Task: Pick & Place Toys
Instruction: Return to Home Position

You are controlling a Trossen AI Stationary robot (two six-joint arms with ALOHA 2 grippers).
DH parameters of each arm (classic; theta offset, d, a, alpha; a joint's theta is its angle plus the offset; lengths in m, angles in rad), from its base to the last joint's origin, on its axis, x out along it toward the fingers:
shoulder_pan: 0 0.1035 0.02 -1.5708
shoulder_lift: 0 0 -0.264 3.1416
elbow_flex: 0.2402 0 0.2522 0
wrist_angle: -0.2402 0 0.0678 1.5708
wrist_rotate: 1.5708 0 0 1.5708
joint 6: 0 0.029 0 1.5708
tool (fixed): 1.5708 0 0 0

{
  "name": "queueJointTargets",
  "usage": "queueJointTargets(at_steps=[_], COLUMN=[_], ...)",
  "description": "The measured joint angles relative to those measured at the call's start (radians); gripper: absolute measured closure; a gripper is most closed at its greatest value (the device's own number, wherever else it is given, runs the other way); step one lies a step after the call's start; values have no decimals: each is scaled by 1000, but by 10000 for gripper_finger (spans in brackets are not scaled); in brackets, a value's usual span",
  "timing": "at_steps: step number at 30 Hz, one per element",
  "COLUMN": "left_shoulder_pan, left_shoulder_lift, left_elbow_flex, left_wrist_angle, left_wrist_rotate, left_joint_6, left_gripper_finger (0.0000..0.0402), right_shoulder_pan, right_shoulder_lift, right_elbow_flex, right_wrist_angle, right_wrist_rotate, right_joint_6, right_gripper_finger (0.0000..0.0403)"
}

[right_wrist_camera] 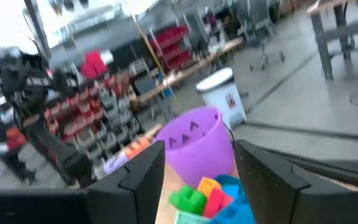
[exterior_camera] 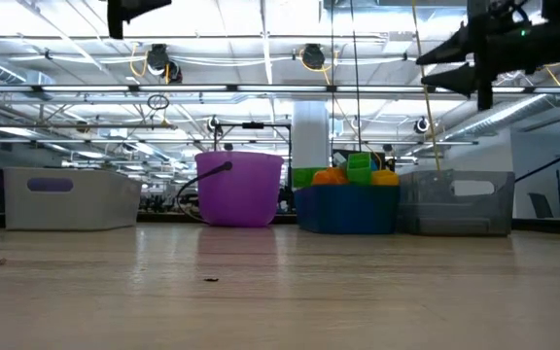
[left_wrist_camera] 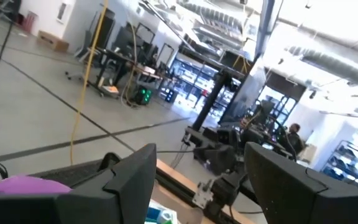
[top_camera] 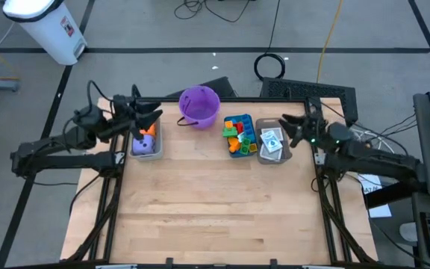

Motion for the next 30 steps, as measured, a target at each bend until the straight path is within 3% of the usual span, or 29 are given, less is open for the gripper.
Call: queueJointTargets(at_steps=[4, 7, 12, 26, 30], left_shoulder_pan=[1, 1, 1, 1, 1], left_shoulder_lift=[-24, -40, -81, -350, -402], left_elbow_flex=[-74, -110, -174, -328, -391], left_wrist_angle=[49, 50, 50, 10, 8], left_wrist_rotate=[1, 0, 0, -11, -47], left_joint_6=[-1, -1, -10, -6, -8], left_gripper_finger=[149, 149, 149, 150, 167], right_shoulder_pan=[119, 176, 226, 246, 246], right_shoulder_lift=[42, 48, 39, -159, -196], right_elbow_flex=[-146, -194, -197, -197, -197], right_wrist_angle=[290, 370, 354, 108, 59], right_wrist_rotate=[160, 202, 205, 182, 182], right_joint_6=[-58, -144, -251, -210, -210], right_gripper_finger=[222, 235, 256, 309, 326])
